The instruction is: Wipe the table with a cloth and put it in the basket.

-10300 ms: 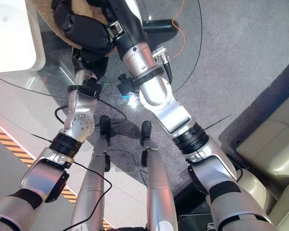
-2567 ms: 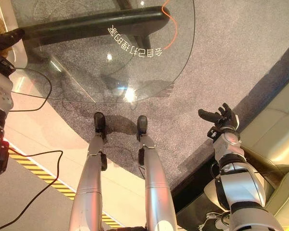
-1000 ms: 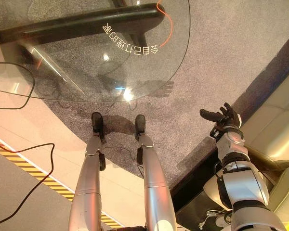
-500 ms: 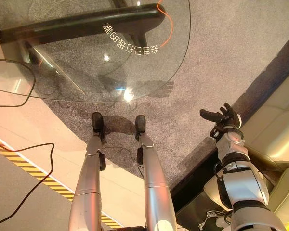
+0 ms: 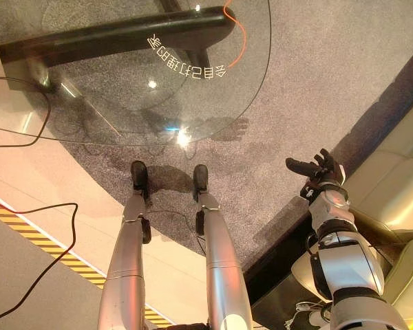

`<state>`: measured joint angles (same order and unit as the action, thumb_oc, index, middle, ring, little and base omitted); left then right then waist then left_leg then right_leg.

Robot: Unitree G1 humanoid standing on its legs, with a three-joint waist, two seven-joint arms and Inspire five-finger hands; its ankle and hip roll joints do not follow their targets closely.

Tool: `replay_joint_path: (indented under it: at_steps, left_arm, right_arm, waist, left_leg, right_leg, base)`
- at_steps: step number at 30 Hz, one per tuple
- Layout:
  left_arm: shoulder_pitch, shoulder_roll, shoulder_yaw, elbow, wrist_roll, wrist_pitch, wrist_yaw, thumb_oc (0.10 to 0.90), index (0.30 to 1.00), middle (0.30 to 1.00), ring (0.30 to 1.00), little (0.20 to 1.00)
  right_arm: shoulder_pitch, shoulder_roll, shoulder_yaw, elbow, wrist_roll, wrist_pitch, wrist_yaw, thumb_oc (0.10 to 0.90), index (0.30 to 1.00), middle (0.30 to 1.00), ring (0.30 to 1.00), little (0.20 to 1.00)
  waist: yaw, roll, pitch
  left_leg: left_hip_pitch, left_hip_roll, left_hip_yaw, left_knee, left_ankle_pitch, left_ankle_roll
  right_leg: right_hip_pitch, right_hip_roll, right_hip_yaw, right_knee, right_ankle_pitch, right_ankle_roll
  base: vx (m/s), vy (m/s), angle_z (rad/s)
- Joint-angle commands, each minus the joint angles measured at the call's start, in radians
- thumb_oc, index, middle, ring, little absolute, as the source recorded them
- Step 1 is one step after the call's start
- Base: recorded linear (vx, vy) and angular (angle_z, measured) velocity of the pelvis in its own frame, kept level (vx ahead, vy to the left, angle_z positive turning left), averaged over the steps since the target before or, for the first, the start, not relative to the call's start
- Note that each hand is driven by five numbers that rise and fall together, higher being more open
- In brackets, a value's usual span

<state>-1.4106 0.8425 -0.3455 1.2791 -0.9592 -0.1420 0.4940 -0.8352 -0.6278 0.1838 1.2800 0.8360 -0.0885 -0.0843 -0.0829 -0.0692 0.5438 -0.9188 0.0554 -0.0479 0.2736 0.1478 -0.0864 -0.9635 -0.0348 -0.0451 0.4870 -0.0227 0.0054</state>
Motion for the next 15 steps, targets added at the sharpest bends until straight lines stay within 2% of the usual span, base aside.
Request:
replay_joint_path:
  at_steps: [1, 15]
  left_arm:
    - [-0.044, 0.096, -0.013, -0.029, 0.049, -0.102, 0.056, 0.800, 0.900, 0.900, 0.900, 0.900]
    - [0.004, 0.111, 0.020, 0.002, 0.022, -0.049, 0.025, 0.800, 0.900, 0.900, 0.900, 0.900]
  right_arm:
    - [0.080, -0.095, -0.001, 0.020, 0.037, -0.049, -0.025, 0.800, 0.900, 0.900, 0.900, 0.900]
    - [0.101, -0.098, -0.018, 0.030, 0.032, -0.052, -0.019, 0.800, 0.900, 0.900, 0.900, 0.900]
  waist:
    - [0.002, 0.019, -0.024]
    - [0.006, 0.022, -0.024]
  left_leg:
    - [0.026, -0.013, 0.009, 0.131, -0.155, 0.039]
    - [0.056, -0.014, 0.010, 0.126, -0.151, 0.034]
  right_leg:
    - [0.098, 0.018, 0.021, -0.081, -0.019, 0.045]
    - [0.128, 0.020, 0.022, -0.084, -0.024, 0.047]
  base:
    - [0.00, 0.000, 0.00]
    - [0.00, 0.000, 0.00]
